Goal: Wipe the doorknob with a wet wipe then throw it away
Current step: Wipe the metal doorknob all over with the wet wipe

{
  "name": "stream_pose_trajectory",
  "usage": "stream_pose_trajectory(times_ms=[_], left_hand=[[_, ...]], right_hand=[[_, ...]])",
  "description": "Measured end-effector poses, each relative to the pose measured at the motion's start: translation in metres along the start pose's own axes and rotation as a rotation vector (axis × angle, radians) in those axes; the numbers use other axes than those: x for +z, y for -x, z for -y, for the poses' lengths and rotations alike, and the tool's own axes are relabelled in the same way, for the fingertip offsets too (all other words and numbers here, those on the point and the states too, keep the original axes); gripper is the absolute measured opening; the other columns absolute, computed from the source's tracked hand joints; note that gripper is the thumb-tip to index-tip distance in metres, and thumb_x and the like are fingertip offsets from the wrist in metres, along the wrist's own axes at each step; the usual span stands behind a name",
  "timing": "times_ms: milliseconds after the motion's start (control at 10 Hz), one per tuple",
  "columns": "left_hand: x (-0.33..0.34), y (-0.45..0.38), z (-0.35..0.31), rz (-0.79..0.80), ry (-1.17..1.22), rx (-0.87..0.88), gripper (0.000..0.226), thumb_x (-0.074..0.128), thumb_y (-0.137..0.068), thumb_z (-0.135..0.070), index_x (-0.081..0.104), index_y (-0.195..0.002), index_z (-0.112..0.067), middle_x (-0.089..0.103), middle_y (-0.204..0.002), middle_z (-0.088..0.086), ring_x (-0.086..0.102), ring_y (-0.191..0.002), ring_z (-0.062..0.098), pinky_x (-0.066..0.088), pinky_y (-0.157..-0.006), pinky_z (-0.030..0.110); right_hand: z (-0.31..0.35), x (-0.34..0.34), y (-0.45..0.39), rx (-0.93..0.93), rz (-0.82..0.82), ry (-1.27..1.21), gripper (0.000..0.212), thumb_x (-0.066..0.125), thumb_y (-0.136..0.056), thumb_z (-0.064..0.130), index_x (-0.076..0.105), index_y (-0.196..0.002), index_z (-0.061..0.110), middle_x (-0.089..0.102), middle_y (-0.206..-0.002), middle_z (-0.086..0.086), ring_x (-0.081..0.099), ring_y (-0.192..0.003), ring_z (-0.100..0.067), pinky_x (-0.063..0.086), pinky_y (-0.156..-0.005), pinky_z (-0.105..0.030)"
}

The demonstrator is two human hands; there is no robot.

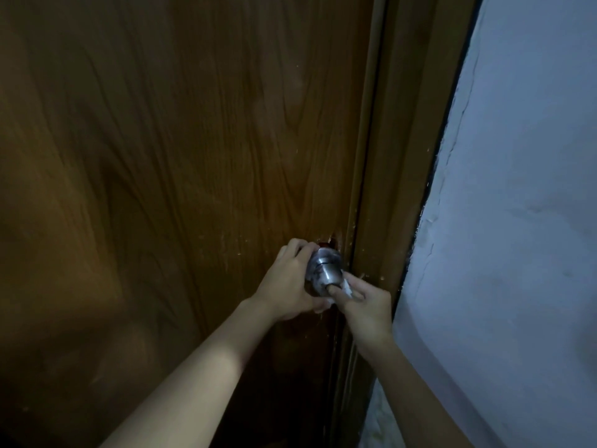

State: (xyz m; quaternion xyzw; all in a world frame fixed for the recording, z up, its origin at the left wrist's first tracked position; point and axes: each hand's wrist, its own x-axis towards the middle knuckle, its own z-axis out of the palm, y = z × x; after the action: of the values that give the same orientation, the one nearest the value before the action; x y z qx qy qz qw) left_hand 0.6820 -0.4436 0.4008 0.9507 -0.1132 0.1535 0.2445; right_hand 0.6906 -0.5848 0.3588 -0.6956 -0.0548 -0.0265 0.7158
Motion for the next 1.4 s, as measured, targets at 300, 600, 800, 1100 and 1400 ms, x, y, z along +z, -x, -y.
stream_pose_trajectory(times_ms=[300, 600, 800, 1100, 1400], left_hand=[[-0.006, 0.000, 0.003, 0.099, -0.017, 0.005, 0.105, 0.083, -0.058, -0.037, 0.024, -0.141, -0.015, 0.028, -0.137, -0.001, 0.029, -0.125, 0.014, 0.032, -0.100, 0.022], [-0.009, 0.001, 0.005, 0.144, -0.007, 0.005, 0.113, 0.087, -0.052, -0.033, 0.021, -0.143, -0.016, 0.025, -0.139, -0.001, 0.027, -0.128, 0.015, 0.033, -0.106, 0.027], [-0.009, 0.001, 0.005, 0.151, 0.002, 0.006, 0.114, 0.087, -0.052, -0.034, 0.021, -0.142, -0.017, 0.025, -0.139, -0.002, 0.027, -0.127, 0.015, 0.033, -0.107, 0.028], [-0.014, 0.001, 0.002, 0.187, -0.012, 0.000, 0.116, 0.088, -0.051, -0.032, 0.020, -0.143, -0.016, 0.024, -0.140, -0.002, 0.026, -0.129, 0.016, 0.034, -0.110, 0.033], [-0.011, 0.001, 0.004, 0.178, 0.004, -0.019, 0.116, 0.088, -0.051, -0.033, 0.019, -0.143, -0.019, 0.022, -0.141, -0.004, 0.024, -0.131, 0.016, 0.032, -0.111, 0.033]], right_hand=[[0.005, -0.002, 0.001, 0.598, 0.151, -0.601, 0.025, 0.045, -0.085, -0.006, 0.060, -0.104, 0.000, 0.060, -0.118, -0.018, 0.056, -0.107, -0.023, 0.043, -0.090, -0.031], [0.016, 0.004, -0.001, 0.563, 0.005, -0.659, 0.049, 0.020, -0.089, -0.016, 0.014, -0.137, -0.015, 0.012, -0.151, -0.029, 0.016, -0.141, -0.035, 0.023, -0.113, -0.037], [0.006, 0.010, -0.002, 0.532, 0.016, -0.644, 0.046, 0.021, -0.091, -0.013, 0.014, -0.136, -0.017, 0.013, -0.151, -0.030, 0.017, -0.141, -0.036, 0.019, -0.113, -0.035], [0.015, 0.016, -0.002, 0.655, -0.165, -0.825, 0.039, 0.040, -0.092, 0.003, 0.045, -0.130, 0.003, 0.050, -0.135, -0.018, 0.047, -0.125, -0.029, 0.045, -0.092, -0.030], [0.017, 0.018, 0.013, 0.098, -0.171, -0.174, 0.047, 0.052, -0.077, -0.015, 0.060, -0.115, 0.011, 0.067, -0.098, -0.004, 0.061, -0.093, -0.014, 0.049, -0.078, -0.027]])
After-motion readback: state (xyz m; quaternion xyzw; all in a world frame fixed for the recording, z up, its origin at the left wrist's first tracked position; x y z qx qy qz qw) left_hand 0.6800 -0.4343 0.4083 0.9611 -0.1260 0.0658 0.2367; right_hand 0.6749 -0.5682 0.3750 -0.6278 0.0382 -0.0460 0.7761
